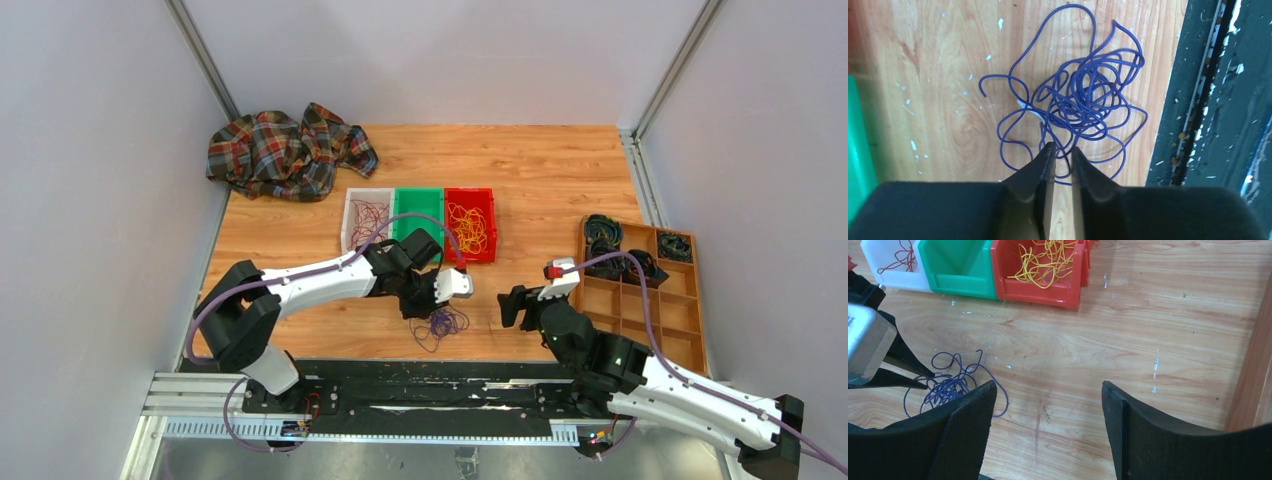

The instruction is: Untangle the cables

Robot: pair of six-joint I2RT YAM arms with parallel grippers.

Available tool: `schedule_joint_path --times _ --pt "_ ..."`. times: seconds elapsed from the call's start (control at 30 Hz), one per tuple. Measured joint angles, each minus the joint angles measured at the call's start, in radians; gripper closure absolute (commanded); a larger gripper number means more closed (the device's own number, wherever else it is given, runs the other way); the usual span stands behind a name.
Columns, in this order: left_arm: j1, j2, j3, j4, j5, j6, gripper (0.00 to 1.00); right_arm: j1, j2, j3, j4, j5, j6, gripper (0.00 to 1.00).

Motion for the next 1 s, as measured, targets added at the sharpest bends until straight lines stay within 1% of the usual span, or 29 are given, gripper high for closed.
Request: schedule_joint_path --times 0.07,0.17,0.3,0.5,0.67,0.9,1.0 --pt "0.0 0.0 0.0 0.007 -0.002 -0.003 0.94 0.0 -0.005 0.0 -0.002 0.0 0.001 0.24" --pt "0.0 -0.008 0.0 0.006 -0.011 -0.003 0.99 0.0 -0.013 0.0 -0.002 0.0 0.002 0.25" --pt "0.0 -0.047 0.005 -0.016 -0.033 0.0 0.99 0.0 -0.014 0.0 -0.002 0.0 0.003 0.24" --pt "0.0 -0.141 0.086 -0.104 -0.071 0.003 0.99 0.0 0.009 0.0 0.037 -0.016 -0.025 0.21" --pt "0.0 -0.2 0.215 -0.186 -0.087 -0.014 0.99 0.0 0.086 0.006 0.159 -0.096 -0.09 0.19" --pt "0.0 -0.21 0.367 -0.299 -0.085 -0.046 0.99 0.0 0.222 0.064 0.395 -0.237 -0.164 0.19" --pt "0.0 -0.21 0.413 -0.331 -0.08 -0.051 0.99 0.0 0.285 0.094 0.464 -0.282 -0.178 0.19"
